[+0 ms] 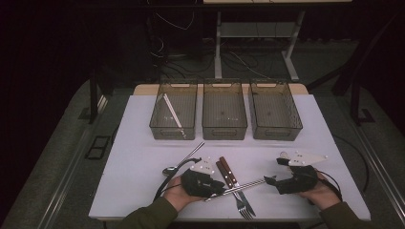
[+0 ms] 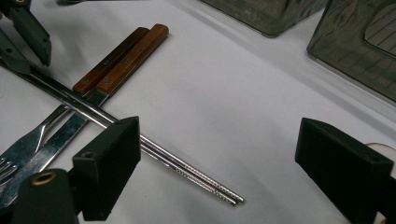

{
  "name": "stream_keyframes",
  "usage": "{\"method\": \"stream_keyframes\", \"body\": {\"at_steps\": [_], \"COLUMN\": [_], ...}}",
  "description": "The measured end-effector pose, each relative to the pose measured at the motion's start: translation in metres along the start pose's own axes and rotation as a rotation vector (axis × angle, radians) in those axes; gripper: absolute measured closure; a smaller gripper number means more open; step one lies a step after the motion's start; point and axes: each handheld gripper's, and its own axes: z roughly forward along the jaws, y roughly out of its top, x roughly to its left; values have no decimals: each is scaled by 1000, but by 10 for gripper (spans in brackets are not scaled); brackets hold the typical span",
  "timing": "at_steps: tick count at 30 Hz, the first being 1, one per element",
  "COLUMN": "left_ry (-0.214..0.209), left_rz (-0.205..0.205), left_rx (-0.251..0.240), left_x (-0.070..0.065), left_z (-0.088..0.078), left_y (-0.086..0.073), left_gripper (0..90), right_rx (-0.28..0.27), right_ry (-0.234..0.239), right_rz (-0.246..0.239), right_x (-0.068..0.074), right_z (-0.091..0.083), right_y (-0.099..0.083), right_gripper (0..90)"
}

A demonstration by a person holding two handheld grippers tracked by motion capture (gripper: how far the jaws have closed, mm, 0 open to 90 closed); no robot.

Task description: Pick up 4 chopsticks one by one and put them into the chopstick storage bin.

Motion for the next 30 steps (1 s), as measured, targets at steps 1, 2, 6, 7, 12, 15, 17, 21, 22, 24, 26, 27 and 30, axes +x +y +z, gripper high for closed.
{"method": "stream_keyframes", "body": {"at_steps": [1, 2, 6, 7, 12, 15, 17, 21, 22, 24, 26, 27, 30], "left_ry": [1, -1, 9, 15, 26, 36, 40, 42, 45, 47, 49, 49, 50], "left_rz": [-9, 6, 24, 26, 39, 51, 56, 72, 75, 78, 85, 87, 92], "left_rx": [-11, -4, 5, 4, 22, 33, 39, 47, 46, 48, 46, 46, 51], "left_x": [-2, -3, -9, -10, -13, -14, -15, -17, -17, -18, -18, -18, -18], "left_z": [1, 0, 0, 1, 3, 5, 6, 9, 9, 10, 10, 10, 11], "left_y": [0, 1, 1, 1, 1, 2, 2, 3, 3, 3, 3, 4, 4], "left_gripper": [762, 764, 770, 771, 778, 778, 780, 781, 781, 781, 781, 781, 781], "right_rx": [0, 0, 0, 0, 0, 0, 0, 0, 0, -1, -1, -1, -1], "right_ry": [0, 0, 0, 0, 0, 0, 0, 0, 1, 1, 1, 1, 1], "right_rz": [1, 1, 1, 2, 2, 2, 3, 0, 1, 1, 1, 2, 1], "right_x": [0, 0, 0, 0, 0, 0, 0, 0, 0, 0, 0, 0, 0], "right_z": [0, 0, 0, 0, 0, 0, 0, 0, 0, 0, 0, 0, 0], "right_y": [0, 0, 0, 0, 0, 0, 0, 0, 0, 0, 0, 0, 0], "right_gripper": [141, 141, 141, 141, 140, 140, 140, 140, 140, 141, 140, 140, 141]}}
